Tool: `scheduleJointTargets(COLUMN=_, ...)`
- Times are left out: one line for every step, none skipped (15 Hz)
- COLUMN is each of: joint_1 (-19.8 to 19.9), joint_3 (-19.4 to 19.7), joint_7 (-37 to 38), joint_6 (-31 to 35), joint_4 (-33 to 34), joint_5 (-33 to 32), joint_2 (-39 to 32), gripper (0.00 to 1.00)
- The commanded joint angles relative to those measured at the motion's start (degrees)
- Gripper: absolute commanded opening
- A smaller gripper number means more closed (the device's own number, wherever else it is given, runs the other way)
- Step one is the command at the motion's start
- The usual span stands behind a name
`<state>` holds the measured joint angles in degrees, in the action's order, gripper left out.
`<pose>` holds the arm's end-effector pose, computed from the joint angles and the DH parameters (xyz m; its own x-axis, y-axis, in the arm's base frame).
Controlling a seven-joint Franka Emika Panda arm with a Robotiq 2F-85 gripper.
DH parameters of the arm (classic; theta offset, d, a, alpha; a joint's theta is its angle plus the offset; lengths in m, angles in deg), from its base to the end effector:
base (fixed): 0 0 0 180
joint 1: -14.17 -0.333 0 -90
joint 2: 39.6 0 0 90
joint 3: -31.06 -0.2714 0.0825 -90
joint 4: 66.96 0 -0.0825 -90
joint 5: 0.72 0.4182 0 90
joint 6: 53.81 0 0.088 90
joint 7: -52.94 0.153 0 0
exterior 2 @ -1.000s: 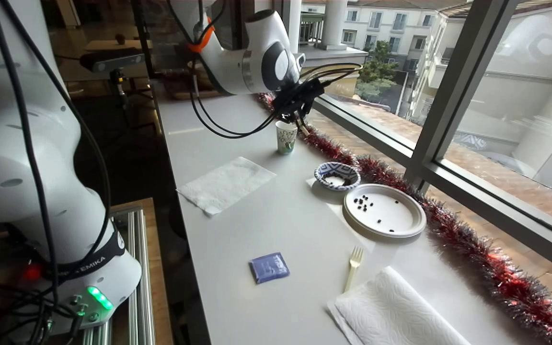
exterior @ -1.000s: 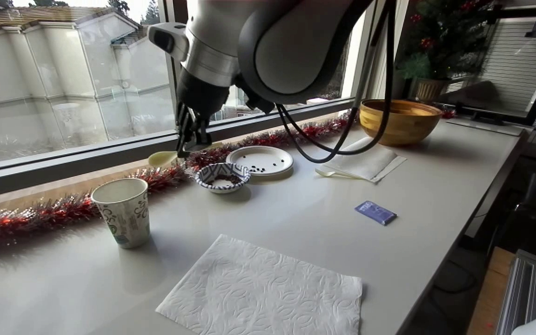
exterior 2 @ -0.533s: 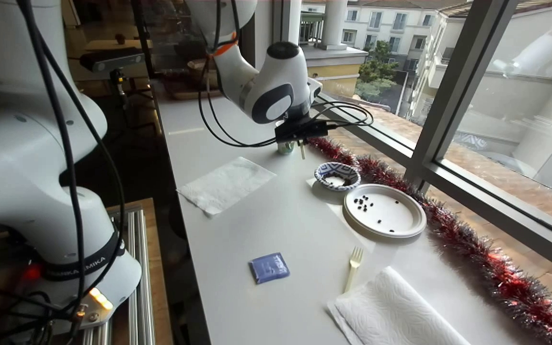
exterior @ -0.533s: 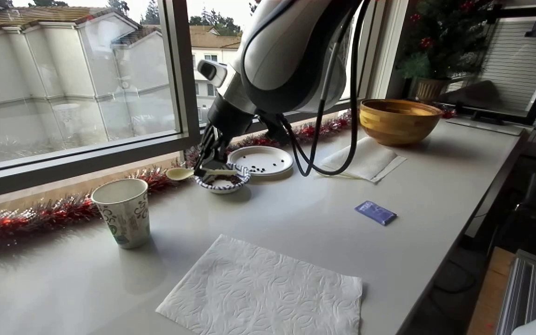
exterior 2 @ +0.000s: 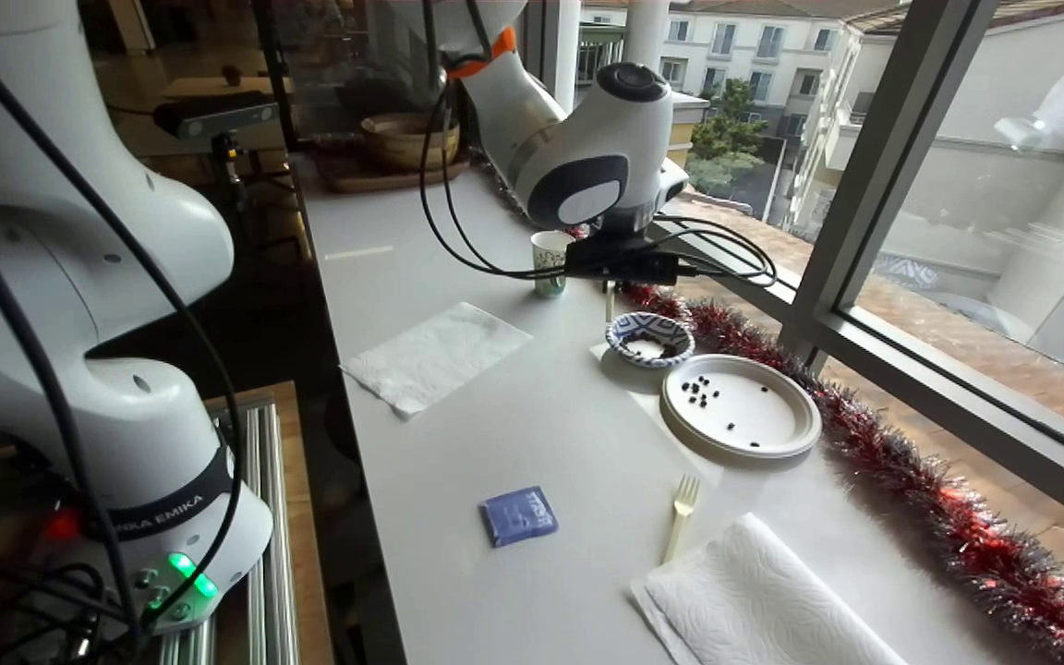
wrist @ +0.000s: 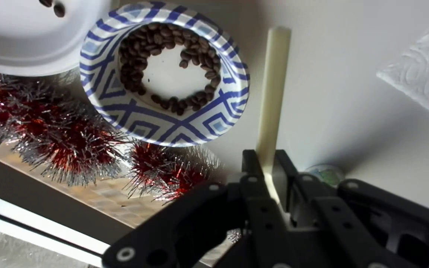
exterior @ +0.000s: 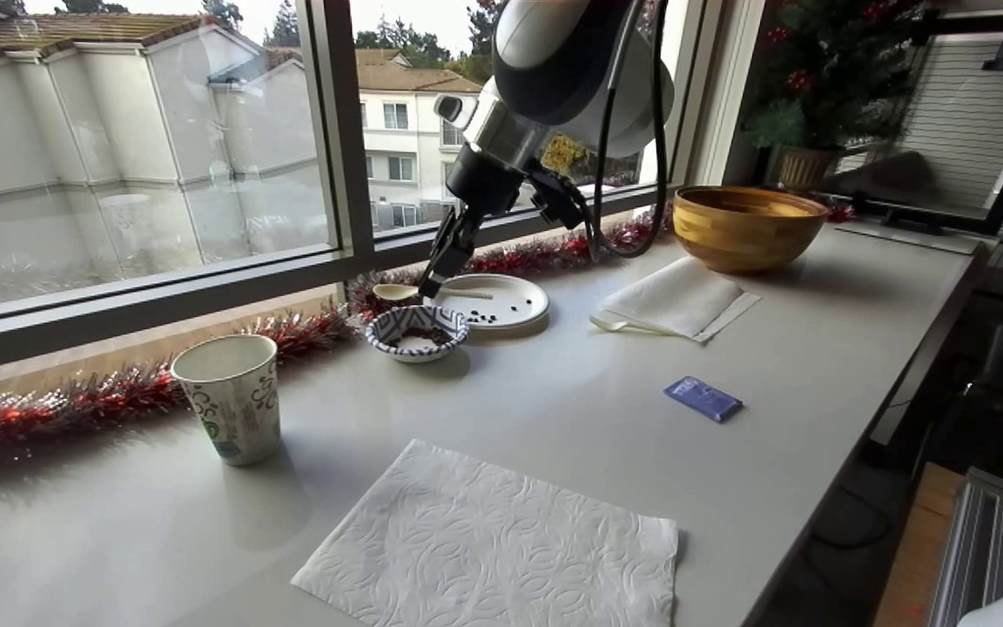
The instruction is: Remove the spoon from the napkin and use it to take some coffee beans from the bowl and put them in the coffee cup.
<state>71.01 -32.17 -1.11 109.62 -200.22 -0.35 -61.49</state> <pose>0.5735 0.0958 0.1927 0.4985 0.7350 0.4597 0.8080 -0.5861 0.0608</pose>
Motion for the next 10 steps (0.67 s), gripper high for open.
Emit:
scheduleJointTargets(joint_1=2.5, joint_3=-2.2, joint_7=-2.4, joint_6=-7.8, joint_4=0.3, joint_5=0.0, joint_2=0.0, gripper=0.04)
scheduleJointTargets(joint_1=2.7, joint_3=-2.5, joint_7=-3.6, joint_6=-7.8, joint_4=0.0, joint_5=-0.4, joint_2=-0.5, gripper=0.04)
scheduleJointTargets(joint_1=2.6, joint_3=-2.4, joint_7=-4.3, joint_6=-8.2, joint_4=-0.2, joint_5=-0.8, joint_2=-0.6, gripper=0.04)
scheduleJointTargets(joint_1=2.5, joint_3=-2.5, joint_7=-5.4, joint_6=-8.7, joint_4=-0.3, joint_5=-1.0, joint_2=-1.2, gripper=0.04)
scheduleJointTargets(joint_1=-0.5, joint_3=0.3, joint_7=-7.8, joint_6=-7.8, joint_4=-0.5, joint_5=0.9, joint_2=-0.2, gripper=0.04)
scheduleJointTargets(joint_1=-1.4, joint_3=1.0, joint_7=-9.1, joint_6=-7.4, joint_4=-0.7, joint_5=0.7, joint_2=-0.6, gripper=0.04)
scheduleJointTargets(joint_1=-3.4, joint_3=2.9, joint_7=-9.7, joint_6=-5.9, joint_4=-0.9, joint_5=0.0, joint_2=-0.7, gripper=0.04)
scheduleJointTargets(joint_1=-4.8, joint_3=4.2, joint_7=-10.6, joint_6=-5.8, joint_4=-0.9, joint_5=0.2, joint_2=-1.0, gripper=0.04)
scheduleJointTargets(joint_1=-7.1, joint_3=6.4, joint_7=-11.3, joint_6=-4.3, joint_4=-1.1, joint_5=-0.3, joint_2=-0.9, gripper=0.04)
scheduleJointTargets(joint_1=-9.0, joint_3=7.9, joint_7=-12.2, joint_6=-4.1, joint_4=-1.1, joint_5=-0.2, joint_2=-1.3, gripper=0.04)
